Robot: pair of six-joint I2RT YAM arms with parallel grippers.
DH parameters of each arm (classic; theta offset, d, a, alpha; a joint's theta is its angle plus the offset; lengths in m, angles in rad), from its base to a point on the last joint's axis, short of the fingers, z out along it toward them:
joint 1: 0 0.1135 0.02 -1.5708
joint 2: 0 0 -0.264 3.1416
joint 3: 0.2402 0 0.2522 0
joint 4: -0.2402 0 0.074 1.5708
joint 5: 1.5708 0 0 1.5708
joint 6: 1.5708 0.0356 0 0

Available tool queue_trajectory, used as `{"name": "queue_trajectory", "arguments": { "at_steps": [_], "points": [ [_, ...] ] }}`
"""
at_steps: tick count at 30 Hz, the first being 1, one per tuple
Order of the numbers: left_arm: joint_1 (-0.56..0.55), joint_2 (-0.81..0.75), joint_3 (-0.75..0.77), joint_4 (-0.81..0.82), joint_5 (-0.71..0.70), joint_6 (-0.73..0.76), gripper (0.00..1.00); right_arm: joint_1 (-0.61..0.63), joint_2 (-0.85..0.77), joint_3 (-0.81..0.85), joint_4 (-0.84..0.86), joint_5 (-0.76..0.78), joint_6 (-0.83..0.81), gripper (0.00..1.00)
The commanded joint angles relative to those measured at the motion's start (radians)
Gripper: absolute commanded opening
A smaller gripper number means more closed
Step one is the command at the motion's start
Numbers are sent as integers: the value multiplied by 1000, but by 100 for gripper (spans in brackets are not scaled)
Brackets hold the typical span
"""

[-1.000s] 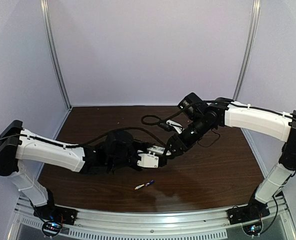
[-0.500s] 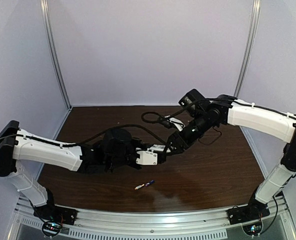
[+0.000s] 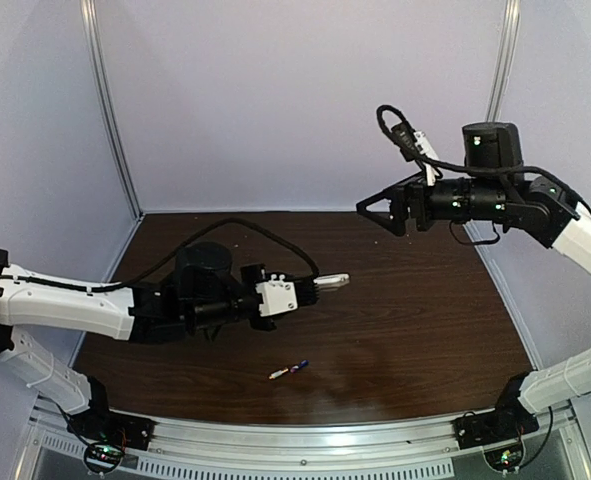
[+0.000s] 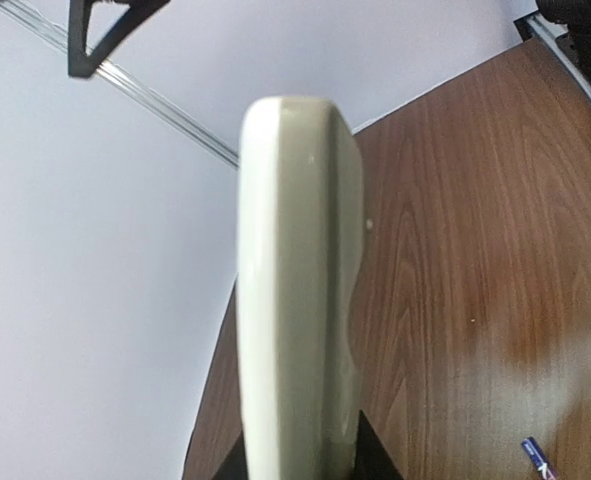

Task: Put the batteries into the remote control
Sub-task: Pass from the left arm to the right

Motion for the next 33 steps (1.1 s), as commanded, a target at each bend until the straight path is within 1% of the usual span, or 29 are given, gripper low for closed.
{"name": "queue_trajectory", "arguments": {
  "at_steps": [1, 3, 5, 9, 14, 19, 24, 27, 31, 33],
  "points": [
    [30, -55, -26, 37, 138, -141, 8, 0, -75, -68, 133, 65, 17, 100],
    [51, -73, -22, 36, 211, -197, 8, 0, -75, -61, 124, 16, 11, 100],
    [81, -87, -15, 38, 275, -257, 8, 1, -75, -70, 120, -65, -28, 100],
    [145, -113, 8, 35, 439, -377, 8, 1, -113, -151, 229, -223, -60, 100],
    [193, -121, 27, 58, 598, -499, 8, 13, -89, -128, 232, -328, -87, 100],
    [202, -111, 41, 108, 695, -606, 8, 47, -43, -98, 222, -330, -122, 100],
    [203, -75, 87, 107, 749, -688, 8, 92, 2, -64, 202, -334, -132, 99],
    [202, -49, 117, 95, 765, -718, 9, 111, 29, -58, 203, -332, -132, 87],
    [204, -15, 146, 81, 778, -740, 8, 140, 54, -52, 209, -313, -132, 86],
    [204, -6, 149, 85, 777, -748, 9, 148, 65, -47, 211, -314, -132, 79]
  ]
}}
